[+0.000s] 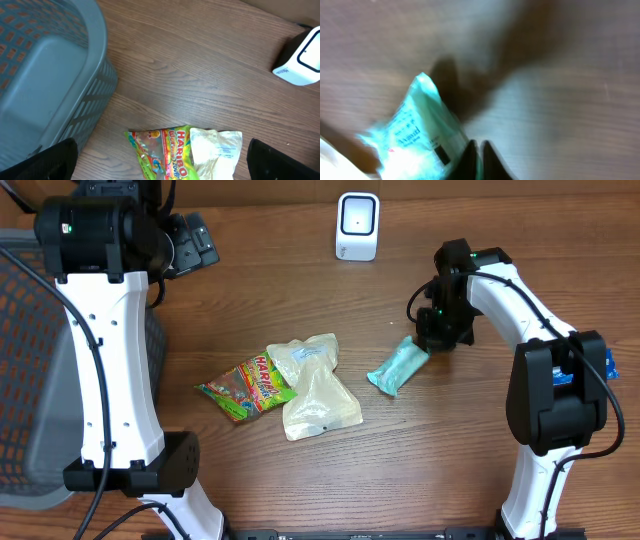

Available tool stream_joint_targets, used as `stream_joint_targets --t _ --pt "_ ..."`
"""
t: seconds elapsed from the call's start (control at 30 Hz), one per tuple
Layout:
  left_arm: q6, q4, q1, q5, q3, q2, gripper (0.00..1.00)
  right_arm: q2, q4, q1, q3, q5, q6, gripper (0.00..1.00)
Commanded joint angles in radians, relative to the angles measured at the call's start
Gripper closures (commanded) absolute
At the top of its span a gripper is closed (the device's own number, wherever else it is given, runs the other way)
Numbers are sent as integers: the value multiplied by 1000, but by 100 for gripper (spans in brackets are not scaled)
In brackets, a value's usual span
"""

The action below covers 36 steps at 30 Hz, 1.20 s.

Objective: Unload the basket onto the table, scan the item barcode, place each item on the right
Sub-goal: 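Reach the right gripper to the pale green pack and grasp it, then lift the pale green pack toward the white scanner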

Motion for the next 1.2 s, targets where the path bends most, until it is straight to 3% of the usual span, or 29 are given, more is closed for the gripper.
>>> stream_joint_targets --t 0.0,0.03,0.17,0.33,0.6,0.77,0.83,0.97,1.1,1.17 --pt "-14 0 0 -13 11 -11 0 0 -51 -6 13 41 -11 35" --pt "-14 0 0 -13 11 -11 0 0 -56 -8 13 41 -15 20" --pt "-14 0 0 -13 11 -11 0 0 -4 -17 13 36 -82 4" --pt "-14 0 0 -14 11 -11 0 12 46 -17 -11 -117 -276 2" --pt "-14 0 0 -13 11 -11 0 12 50 -20 -91 -131 -336 8" --pt "-14 0 0 -13 11 -11 0 12 121 -22 -156 -208 -366 21" --pt "-14 0 0 -13 11 -11 0 12 167 -22 -188 -257 -366 34" --pt "-14 0 0 -13 11 -11 0 12 219 -22 -231 -315 -354 75" --pt "-14 0 0 -13 11 -11 0 12 221 -22 -230 -413 -354 93" --pt "-14 0 0 -13 11 -11 0 12 220 -22 -223 -475 -354 96"
